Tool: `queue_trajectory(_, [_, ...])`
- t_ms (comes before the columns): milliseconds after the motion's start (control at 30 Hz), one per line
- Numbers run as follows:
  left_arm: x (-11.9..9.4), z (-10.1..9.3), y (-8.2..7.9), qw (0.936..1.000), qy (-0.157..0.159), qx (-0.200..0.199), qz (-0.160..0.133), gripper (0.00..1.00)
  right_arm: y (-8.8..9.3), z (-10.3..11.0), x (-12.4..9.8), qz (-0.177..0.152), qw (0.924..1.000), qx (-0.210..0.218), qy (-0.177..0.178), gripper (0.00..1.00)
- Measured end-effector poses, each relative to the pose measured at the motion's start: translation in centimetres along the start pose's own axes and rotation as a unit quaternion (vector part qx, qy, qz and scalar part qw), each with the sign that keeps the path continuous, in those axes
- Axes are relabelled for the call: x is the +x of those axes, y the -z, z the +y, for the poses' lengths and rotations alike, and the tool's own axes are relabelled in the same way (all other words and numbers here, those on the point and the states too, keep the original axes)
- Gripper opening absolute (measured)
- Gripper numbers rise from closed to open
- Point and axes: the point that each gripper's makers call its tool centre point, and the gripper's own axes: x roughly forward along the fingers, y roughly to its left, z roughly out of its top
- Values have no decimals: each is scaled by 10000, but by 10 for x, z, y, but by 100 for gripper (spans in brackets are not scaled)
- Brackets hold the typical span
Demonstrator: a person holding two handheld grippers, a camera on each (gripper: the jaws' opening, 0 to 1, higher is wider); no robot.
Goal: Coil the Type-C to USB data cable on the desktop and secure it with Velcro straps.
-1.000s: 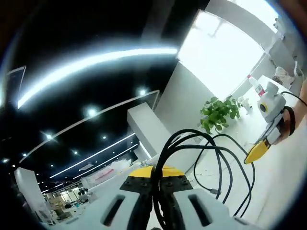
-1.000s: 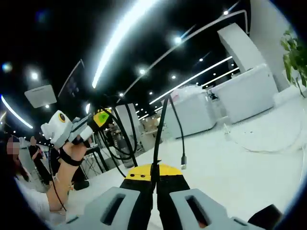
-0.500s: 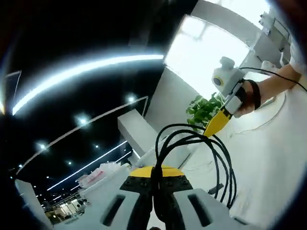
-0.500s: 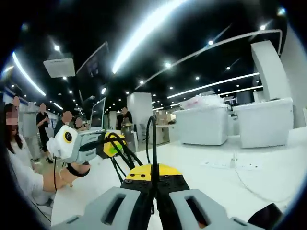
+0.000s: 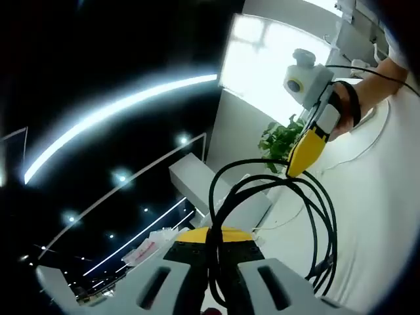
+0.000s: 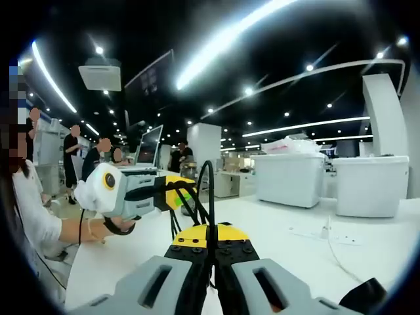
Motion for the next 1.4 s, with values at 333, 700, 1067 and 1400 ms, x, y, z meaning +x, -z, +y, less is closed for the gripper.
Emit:
queue_trajectory(333, [4, -8, 9, 9998, 146, -74, 98, 10, 11, 33, 4, 212, 9952, 194, -939, 0])
queue_trajectory(700, [6, -1, 24, 9976, 123, -210, 648, 4, 5, 0, 7, -126, 9987, -443, 229, 18])
queue_trajectory(1067, [13, -18, 15, 9940, 216, -213, 1050, 4, -13, 6, 18, -12, 9361, -3168, 1528, 25])
queue_trajectory(1400, [11, -36, -11, 9904, 918, -897, 508, 4, -6, -14, 23, 297, 9236, -3410, 1727, 11])
